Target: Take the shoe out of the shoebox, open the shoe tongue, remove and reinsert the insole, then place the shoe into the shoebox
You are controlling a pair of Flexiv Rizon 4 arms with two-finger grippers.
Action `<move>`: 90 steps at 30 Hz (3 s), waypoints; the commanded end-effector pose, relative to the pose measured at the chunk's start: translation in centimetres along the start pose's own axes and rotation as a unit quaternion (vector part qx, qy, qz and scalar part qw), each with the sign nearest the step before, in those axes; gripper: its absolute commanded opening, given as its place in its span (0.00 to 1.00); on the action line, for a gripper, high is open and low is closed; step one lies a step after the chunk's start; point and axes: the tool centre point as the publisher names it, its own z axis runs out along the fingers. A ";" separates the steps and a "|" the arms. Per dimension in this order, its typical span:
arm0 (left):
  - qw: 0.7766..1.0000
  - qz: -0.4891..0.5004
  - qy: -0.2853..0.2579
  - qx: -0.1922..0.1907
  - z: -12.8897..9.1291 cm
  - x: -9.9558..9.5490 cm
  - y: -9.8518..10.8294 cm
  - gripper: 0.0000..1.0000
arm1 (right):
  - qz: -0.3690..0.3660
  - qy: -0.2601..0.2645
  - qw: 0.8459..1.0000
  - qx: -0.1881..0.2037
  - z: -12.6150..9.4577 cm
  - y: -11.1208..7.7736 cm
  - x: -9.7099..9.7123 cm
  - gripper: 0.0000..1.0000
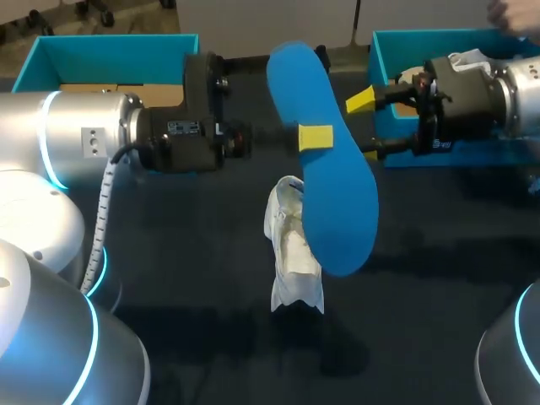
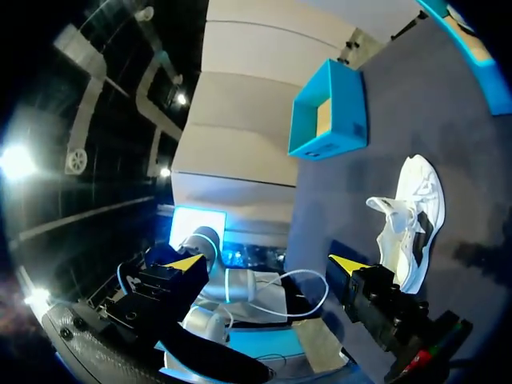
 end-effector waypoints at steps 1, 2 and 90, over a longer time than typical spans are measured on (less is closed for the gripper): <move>0.999 0.026 0.009 -0.017 -1.2 -1.2 0.7 0.00 | 0.000 0.000 1.000 -0.004 0.0 -0.3 0.0 1.00; 0.999 0.039 0.007 -0.021 -1.4 -1.3 0.8 0.00 | 0.000 0.000 1.000 -0.004 0.0 -0.3 0.0 1.00; 0.407 0.877 -0.233 -0.103 -4.9 -13.8 2.4 0.00 | 0.015 0.001 1.000 0.002 0.4 0.0 0.2 1.00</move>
